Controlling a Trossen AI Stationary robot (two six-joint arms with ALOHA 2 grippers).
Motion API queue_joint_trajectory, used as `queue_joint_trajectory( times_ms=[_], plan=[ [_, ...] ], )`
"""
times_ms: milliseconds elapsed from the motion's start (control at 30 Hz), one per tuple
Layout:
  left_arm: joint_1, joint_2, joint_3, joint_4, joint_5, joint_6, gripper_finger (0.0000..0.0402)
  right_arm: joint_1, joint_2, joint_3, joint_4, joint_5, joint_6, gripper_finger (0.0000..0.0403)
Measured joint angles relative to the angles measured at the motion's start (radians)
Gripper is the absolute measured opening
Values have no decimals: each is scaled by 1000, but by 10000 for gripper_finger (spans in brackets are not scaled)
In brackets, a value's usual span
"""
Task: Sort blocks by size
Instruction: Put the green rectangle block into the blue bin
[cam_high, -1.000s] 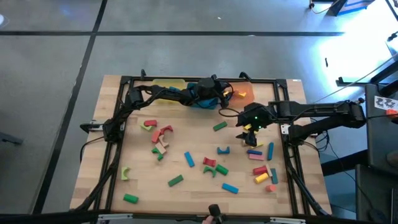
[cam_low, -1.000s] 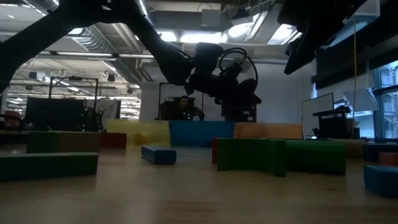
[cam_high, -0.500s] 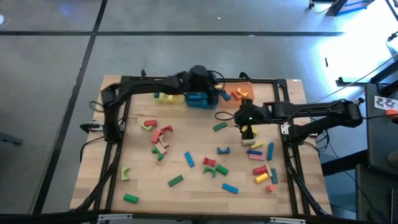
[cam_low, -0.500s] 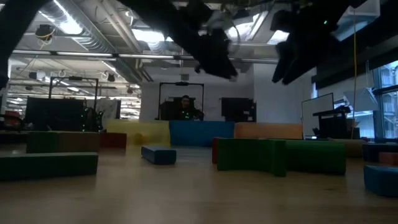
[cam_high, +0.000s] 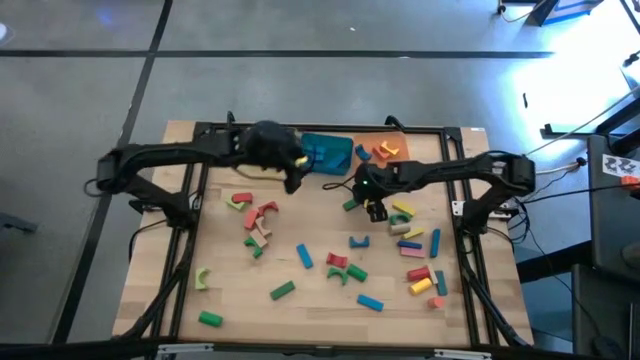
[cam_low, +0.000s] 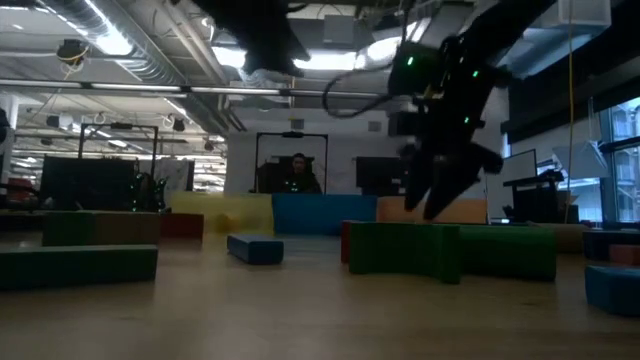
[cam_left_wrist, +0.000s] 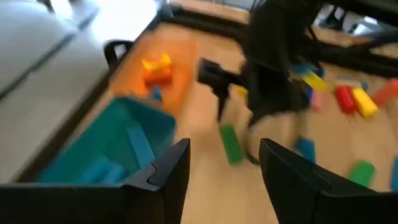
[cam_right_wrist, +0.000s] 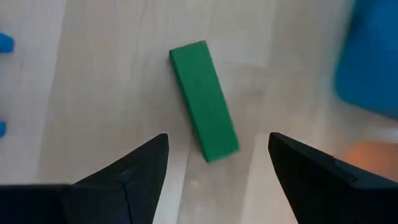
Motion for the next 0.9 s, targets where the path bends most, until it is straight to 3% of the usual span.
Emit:
queue_joint_trajectory(
  times_ms=[167,400,567,767,900],
  plan=[
    [-62,-96,-144,10,-4,-56,172,-27,63,0,37,-13,-43,279],
    [-137,-152,-251,30,-6,-150,172,-25,91,1,59,-76,-74,270],
    [-204,-155,-281,24,-10,-186,172,-26,112,1,50,-105,-77,208],
    [-300,-151,-280,32,-107,-202,172,-24,125,3,54,-118,-76,128],
    [-348,-151,-280,32,-159,-227,172,-25,121,3,60,-136,-51,110]
  ],
)
